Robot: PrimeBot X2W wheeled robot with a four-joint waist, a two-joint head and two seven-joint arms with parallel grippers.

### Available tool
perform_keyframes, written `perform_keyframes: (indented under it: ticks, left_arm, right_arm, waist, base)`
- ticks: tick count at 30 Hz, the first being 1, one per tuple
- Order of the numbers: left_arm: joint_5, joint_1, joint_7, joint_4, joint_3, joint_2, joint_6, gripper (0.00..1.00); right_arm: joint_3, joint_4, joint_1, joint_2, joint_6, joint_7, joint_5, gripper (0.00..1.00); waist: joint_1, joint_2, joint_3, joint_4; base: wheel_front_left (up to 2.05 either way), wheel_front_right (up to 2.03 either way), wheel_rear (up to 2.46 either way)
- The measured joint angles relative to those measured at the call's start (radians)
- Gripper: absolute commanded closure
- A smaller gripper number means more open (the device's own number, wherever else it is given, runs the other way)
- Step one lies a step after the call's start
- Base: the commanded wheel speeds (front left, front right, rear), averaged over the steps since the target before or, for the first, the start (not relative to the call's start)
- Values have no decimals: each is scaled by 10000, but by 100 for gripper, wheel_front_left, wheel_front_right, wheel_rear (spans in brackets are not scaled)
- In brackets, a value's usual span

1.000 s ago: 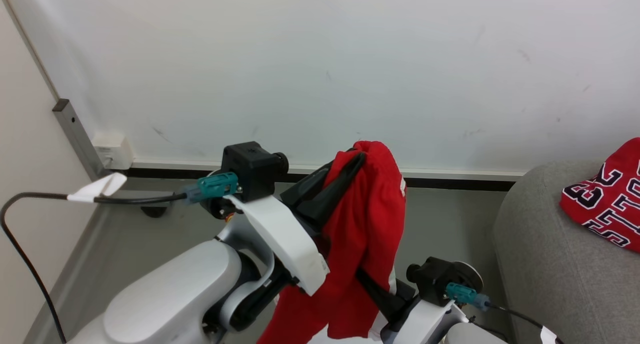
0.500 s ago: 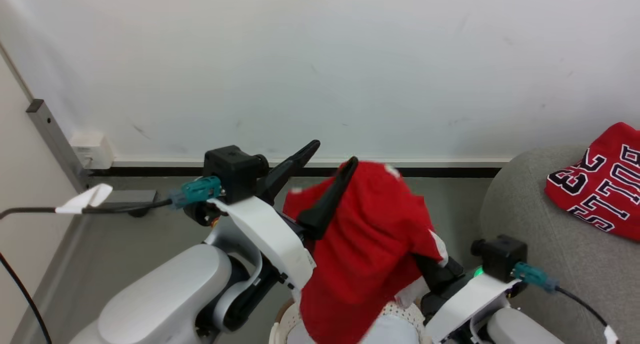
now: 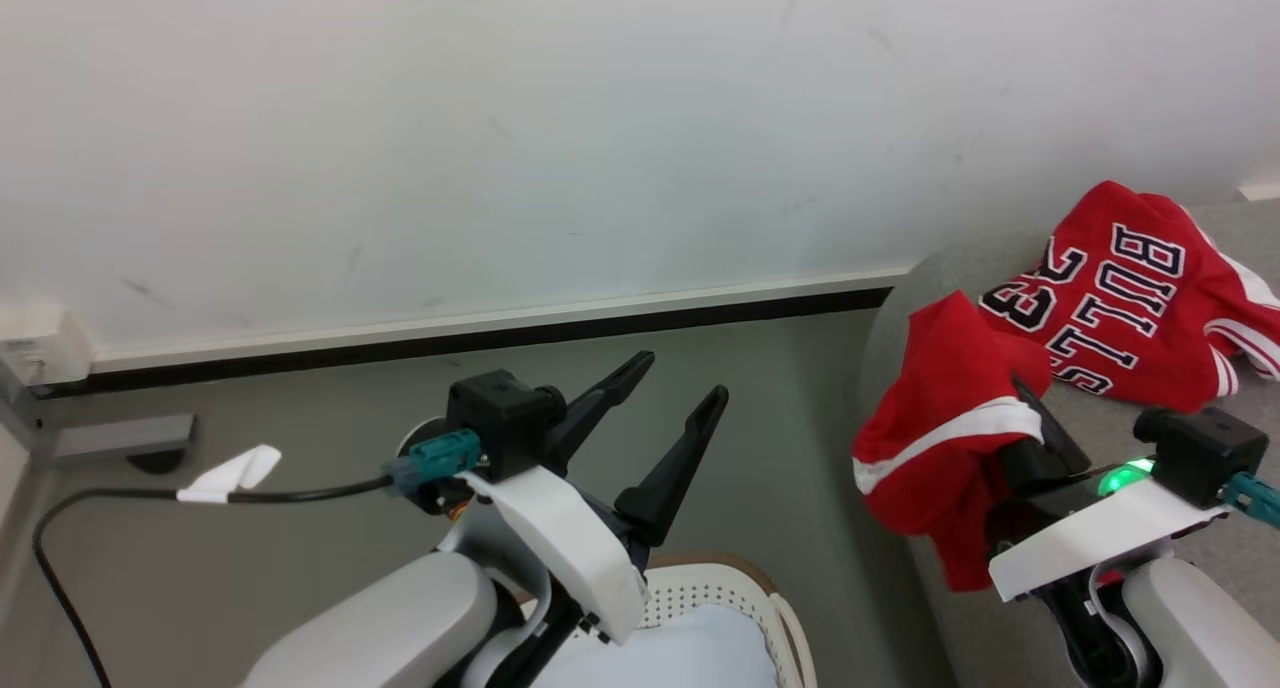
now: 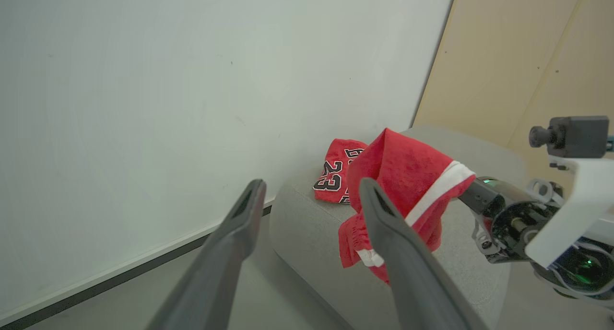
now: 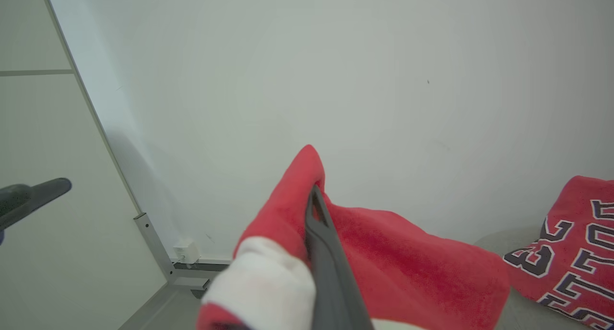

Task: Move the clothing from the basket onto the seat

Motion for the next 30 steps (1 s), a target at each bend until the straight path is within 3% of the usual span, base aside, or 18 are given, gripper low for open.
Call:
perform_keyframes:
  ticks: [11,20,24,30]
  left_arm:
    - [259,188,-316,-6,-349,-336,-35,0]
    - [974,-488,-58,-811,-579,-205,-35,0]
    - [1258,-985,157,-1313,-579,52,-125,0]
    - [1682,-1648,368,-1927,-357,675,-222,0]
  right_arm:
    - [-1175,-809,394,-360,0,4,-244,100]
    - [-2836,-940,-374,63,0,211,-1216,100]
    - [-4422,-686,-1789,575,0,447,-1964,100]
    - [-7641,495,-5149,1360,0,1164,-3530,100]
  waist:
    - [0,0,439,-1317]
    - [1,1,1820,-1595]
    - [2,0,2788,-1534]
    - [3,0,4370,-1336]
  base:
    - [0,0,0]
    - [0,0,0]
    - [0,0,0]
    - [0,0,0]
